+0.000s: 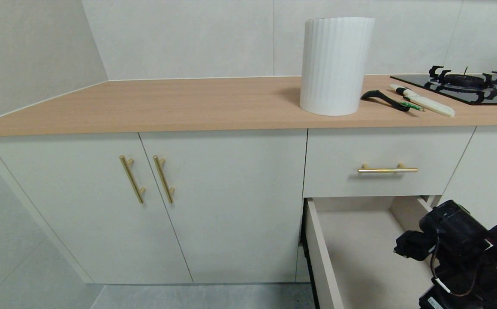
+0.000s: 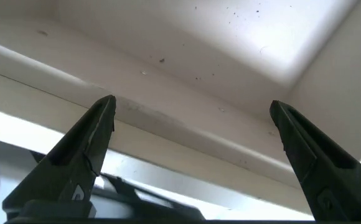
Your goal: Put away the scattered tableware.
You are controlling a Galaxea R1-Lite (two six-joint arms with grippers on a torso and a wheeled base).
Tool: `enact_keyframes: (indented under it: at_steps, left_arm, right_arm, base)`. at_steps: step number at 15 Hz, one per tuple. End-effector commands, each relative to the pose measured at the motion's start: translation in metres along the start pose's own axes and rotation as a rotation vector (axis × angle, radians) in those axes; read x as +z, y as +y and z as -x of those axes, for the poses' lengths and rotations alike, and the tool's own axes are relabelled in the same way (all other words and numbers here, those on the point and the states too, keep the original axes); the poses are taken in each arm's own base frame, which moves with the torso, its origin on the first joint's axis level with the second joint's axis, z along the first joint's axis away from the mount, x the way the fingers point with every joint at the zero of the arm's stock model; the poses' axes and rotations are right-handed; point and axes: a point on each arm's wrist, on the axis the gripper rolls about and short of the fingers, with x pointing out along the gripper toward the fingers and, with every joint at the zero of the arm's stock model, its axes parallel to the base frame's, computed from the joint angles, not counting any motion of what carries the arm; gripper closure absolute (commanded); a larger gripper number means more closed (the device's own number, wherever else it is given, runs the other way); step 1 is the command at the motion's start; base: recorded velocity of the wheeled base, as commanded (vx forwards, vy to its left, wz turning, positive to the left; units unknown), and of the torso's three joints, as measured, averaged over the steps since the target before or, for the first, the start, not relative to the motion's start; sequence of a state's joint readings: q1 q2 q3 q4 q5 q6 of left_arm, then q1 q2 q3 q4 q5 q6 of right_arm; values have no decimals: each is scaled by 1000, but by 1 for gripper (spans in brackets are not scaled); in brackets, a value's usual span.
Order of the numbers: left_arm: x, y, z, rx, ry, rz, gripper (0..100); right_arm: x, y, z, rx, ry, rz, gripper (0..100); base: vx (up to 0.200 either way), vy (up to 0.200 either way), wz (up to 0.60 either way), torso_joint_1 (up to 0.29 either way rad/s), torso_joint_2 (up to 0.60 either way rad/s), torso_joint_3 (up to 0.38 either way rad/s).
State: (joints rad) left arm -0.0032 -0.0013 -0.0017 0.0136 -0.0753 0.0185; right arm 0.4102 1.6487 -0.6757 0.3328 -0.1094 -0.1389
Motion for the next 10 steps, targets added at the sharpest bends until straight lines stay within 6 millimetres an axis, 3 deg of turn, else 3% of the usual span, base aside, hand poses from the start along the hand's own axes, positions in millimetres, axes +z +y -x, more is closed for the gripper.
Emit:
enact_keyframes:
  at_steps: [1,5,8,10]
  left_arm:
    - [0,0,0,0,2,0,0]
    - [0,0,0,0,2,0,0]
    - [0,0,0,0,2,0,0]
    - [0,0,0,0,2,0,0]
  right_arm:
    - [-1,4,0,7,15,21,0]
    - [-3,6,1,11,37,40,0]
    - [7,1,7,2,-10,0,0]
    - [22,-6,16,-4,-87,-140,0]
  base:
    - [0,0,0,0,0,0]
    - [0,0,0,0,0,0]
    - [0,0,0,0,0,0]
    - [0,0,0,0,0,0]
